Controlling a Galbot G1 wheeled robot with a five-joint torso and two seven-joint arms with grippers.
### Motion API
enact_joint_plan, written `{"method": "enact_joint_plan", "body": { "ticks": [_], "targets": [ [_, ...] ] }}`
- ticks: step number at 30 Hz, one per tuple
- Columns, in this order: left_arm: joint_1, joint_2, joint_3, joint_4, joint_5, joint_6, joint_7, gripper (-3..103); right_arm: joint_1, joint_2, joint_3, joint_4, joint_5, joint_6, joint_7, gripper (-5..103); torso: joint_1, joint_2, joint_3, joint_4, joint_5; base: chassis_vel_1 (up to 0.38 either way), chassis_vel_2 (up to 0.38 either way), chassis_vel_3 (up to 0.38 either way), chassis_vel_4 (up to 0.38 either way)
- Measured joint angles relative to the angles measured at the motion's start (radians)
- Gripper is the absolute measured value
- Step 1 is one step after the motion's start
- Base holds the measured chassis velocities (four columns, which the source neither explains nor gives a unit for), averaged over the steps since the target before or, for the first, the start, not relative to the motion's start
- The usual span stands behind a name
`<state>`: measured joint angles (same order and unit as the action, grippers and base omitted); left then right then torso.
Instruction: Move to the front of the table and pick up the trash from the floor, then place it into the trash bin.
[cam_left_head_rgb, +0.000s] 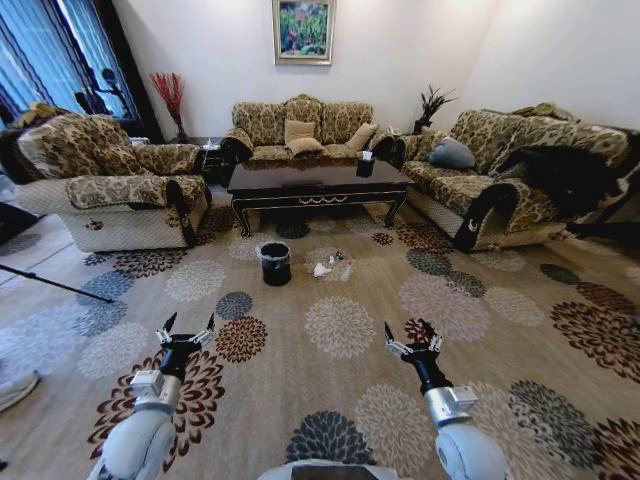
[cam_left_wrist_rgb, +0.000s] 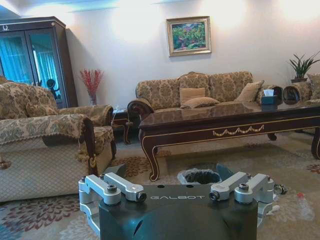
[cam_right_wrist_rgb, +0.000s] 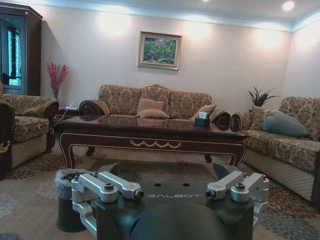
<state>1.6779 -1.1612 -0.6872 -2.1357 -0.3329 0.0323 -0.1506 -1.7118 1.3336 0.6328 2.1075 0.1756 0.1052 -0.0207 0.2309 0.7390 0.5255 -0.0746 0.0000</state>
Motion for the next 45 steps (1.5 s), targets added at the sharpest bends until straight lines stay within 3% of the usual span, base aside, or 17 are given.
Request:
{"method": "enact_joint_plan", "body": {
  "ticks": [45],
  "targets": [
    [0.015,-0.003,-0.004,-0.006,0.005,0.018,-0.009,100,-0.006,0.003,0.006,0.001,0.002,0.004,-0.001,100,-0.080,-0.193,-0.113,0.0000,0.0000,0.000,0.000,0.000,0.000]
  ]
}}
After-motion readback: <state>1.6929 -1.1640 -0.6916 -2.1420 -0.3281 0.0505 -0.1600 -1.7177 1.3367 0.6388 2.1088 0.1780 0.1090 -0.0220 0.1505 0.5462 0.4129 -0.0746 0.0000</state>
